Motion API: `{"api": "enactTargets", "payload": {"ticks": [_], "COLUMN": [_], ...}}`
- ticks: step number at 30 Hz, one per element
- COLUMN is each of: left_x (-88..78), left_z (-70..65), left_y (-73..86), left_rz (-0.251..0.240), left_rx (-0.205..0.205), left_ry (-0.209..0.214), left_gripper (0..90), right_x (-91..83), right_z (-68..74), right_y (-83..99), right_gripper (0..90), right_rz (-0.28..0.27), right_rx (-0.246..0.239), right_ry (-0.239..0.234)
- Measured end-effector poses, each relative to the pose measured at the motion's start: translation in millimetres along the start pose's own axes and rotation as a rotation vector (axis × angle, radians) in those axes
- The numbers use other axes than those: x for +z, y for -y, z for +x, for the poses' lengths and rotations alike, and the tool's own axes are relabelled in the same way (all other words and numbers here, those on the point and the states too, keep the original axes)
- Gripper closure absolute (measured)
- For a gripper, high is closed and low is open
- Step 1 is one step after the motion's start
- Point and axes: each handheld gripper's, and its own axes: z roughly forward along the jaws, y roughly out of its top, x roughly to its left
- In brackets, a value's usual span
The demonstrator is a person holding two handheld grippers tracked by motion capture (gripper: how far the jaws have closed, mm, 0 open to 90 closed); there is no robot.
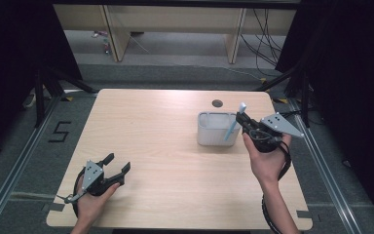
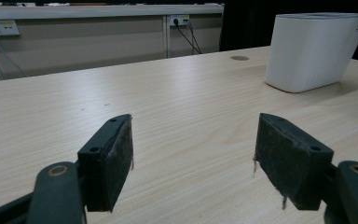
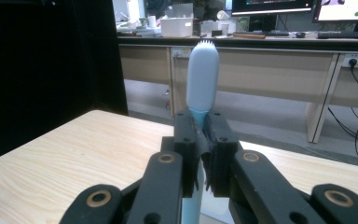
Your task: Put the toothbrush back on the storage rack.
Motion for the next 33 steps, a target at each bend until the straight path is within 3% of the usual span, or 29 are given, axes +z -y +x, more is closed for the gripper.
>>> {"api": "enactTargets", "payload": {"ticks": [17,19,33], "left_x": [0.0,0.0,0.1], "left_z": [0.0,0.0,-0.3], "left_y": [0.0,0.0,-0.1], "left_rz": [0.0,0.0,0.003], "left_rx": [0.0,0.0,0.001], "left_ry": [0.0,-0.001,-0.002], "left_gripper": [27.7,27.7,27.8], "right_x": [1.5,1.9,1.8], "right_z": [-10.1,-10.6,-20.3], "right_y": [-10.6,-11.1,-23.0], "right_gripper": [85.1,85.1,85.1], "right_rz": [-0.023,-0.017,-0.043], "right_rx": [-0.004,0.014,-0.004], "right_ry": [0.029,0.028,0.06]}}
